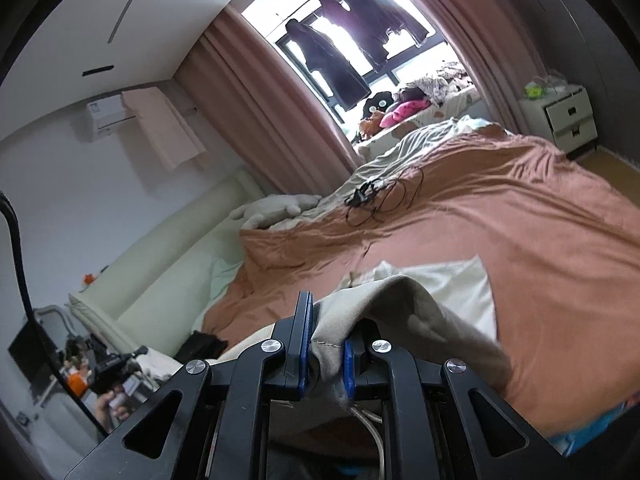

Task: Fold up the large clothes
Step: 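Lift the held jacket edge up with both tools, then fold the held edge over the jacket body and open both tools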

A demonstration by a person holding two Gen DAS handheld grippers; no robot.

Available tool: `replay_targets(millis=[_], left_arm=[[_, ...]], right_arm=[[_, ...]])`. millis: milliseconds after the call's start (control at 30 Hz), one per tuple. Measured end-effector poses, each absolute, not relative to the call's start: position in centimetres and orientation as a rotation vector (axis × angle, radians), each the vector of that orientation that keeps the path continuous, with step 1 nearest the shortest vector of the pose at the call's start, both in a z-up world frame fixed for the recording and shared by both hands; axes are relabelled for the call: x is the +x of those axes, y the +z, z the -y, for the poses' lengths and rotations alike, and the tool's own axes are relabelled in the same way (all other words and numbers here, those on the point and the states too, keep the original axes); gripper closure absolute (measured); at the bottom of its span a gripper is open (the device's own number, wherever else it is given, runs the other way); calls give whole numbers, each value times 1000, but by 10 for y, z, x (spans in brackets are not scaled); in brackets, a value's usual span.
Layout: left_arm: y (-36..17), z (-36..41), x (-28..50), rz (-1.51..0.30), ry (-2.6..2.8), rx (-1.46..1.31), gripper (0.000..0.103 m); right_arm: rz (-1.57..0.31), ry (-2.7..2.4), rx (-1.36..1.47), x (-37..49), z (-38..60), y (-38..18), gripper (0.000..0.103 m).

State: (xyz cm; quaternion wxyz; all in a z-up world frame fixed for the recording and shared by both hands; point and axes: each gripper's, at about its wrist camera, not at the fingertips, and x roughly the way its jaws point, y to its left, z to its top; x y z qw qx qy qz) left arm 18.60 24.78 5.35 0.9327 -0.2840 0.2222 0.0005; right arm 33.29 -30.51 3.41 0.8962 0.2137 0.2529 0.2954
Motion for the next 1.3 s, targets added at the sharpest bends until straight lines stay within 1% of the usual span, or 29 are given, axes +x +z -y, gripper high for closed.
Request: replay_targets(millis=[200,400,700,933,967,1000,1033,1067,1100,1133,1167,1200,1233,1267,1300], left_arm=[[62,-256,257,-495,24,-537,97],[45,-267,322,-551,62,-530,97],[-11,-291,410,-677,117,-531,97],[-66,-302,470,-802,141,-525,95],[-78,-304,479,-829,142,-523,94],[-85,-304,484,-850,138,-525,92],[-92,-304,491,-871,131,-526,87],[-100,-304,499,-900,121,-522,76],[-105,-304,502,-913,118,-513,69],[-108,-302,504,-921,114,-502,53],[-110,-299,504,-914,105,-486,41],[-109,-297,503,-902,105,-471,35],[-107,-293,502,-881,119,-432,20],[-103,-289,502,-858,131,-398,11],[-100,-288,500,-840,139,-375,10]], right_arm=[[-553,550,414,396,294,32,90],[-605,498,392,454,279,18,90],[-705,436,360,538,254,-20,90],[-814,370,363,595,241,-74,89],[-838,357,358,602,239,-83,85],[-863,344,352,607,238,-89,76],[-908,325,338,614,234,-100,69],[-934,311,327,617,231,-106,55],[-941,290,311,618,229,-110,46],[-926,264,282,616,226,-113,42],[-918,248,259,613,224,-114,35],[-919,242,251,613,222,-115,34],[-924,238,249,612,219,-117,34],[-933,248,255,611,218,-120,34],[-943,261,261,611,214,-123,34]])
